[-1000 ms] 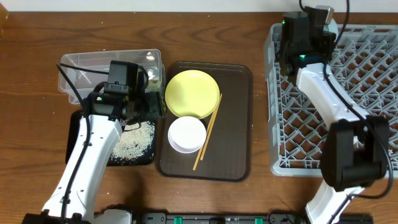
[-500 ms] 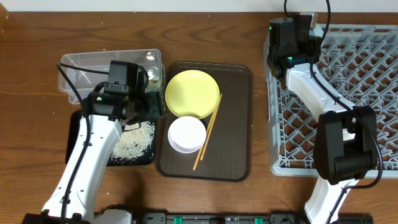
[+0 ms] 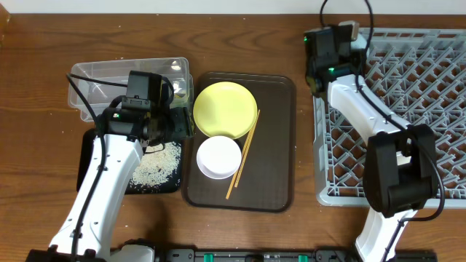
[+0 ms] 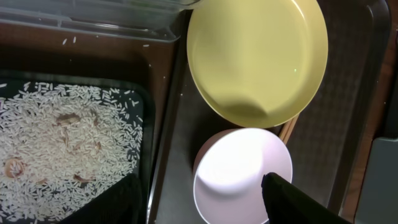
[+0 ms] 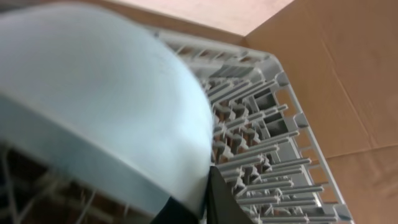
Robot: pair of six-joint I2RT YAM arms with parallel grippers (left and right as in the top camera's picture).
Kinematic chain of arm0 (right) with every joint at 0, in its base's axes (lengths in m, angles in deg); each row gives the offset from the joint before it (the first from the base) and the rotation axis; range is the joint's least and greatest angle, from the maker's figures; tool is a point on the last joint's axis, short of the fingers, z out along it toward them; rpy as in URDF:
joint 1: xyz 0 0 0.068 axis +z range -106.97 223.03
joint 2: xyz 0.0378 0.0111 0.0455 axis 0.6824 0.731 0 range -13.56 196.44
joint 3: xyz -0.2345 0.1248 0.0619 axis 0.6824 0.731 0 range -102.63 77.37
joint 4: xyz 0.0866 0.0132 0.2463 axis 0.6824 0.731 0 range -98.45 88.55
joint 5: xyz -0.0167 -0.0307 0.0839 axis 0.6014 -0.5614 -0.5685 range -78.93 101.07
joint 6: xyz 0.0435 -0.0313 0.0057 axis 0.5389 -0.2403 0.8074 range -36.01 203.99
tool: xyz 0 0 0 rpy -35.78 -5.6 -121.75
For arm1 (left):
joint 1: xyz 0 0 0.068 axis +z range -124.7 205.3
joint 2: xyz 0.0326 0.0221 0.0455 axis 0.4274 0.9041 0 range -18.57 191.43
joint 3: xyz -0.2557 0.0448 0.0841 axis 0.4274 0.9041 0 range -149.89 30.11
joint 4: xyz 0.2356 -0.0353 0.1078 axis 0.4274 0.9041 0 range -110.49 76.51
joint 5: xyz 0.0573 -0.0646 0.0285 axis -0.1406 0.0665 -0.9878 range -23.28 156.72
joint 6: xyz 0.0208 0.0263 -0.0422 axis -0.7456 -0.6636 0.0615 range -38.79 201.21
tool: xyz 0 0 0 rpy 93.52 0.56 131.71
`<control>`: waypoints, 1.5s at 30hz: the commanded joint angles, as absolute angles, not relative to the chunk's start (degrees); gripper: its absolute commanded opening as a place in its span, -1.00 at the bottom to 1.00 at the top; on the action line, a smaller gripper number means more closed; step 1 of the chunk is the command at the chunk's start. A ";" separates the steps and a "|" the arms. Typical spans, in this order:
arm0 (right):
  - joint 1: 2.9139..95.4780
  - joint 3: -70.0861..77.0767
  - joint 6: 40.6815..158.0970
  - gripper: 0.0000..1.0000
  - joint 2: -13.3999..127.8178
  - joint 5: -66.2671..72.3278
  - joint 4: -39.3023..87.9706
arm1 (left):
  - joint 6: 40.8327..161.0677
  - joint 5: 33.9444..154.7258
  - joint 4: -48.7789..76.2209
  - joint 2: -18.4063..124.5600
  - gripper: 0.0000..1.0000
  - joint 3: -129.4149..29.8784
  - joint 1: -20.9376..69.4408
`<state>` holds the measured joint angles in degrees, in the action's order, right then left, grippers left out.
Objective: Sort waste into correct bins and load items into the dishwasher rack
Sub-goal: 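Release the light-blue bowl in the rack's far corner and withdraw, then grasp the white bowl on the brown tray with the right gripper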
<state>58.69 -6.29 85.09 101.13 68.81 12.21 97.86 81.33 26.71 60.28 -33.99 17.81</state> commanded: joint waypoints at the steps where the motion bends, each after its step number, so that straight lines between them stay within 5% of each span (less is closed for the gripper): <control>1: 60.18 -6.42 88.13 -0.85 100.91 67.56 16.21 | 97.35 80.59 26.87 59.78 0.30 -33.88 18.06; 5: 61.12 -6.42 93.51 -0.75 100.37 67.02 23.32 | 97.35 80.59 26.87 59.78 0.30 -33.88 18.06; 19: 60.75 -6.42 96.48 0.33 85.44 46.14 34.22 | 97.31 80.54 26.93 59.78 0.38 -33.88 18.06; 29: 61.97 -6.15 93.51 0.40 79.78 -2.20 36.15 | 102.29 66.64 32.11 59.78 0.40 -33.88 19.26; 38: 70.93 -6.07 93.58 0.42 85.17 -4.00 41.52 | 107.06 65.00 34.80 59.78 0.54 -33.88 29.92; 45: 78.21 -6.07 95.63 0.26 92.91 -3.97 42.16 | 107.02 65.02 35.72 59.78 0.56 -33.88 32.26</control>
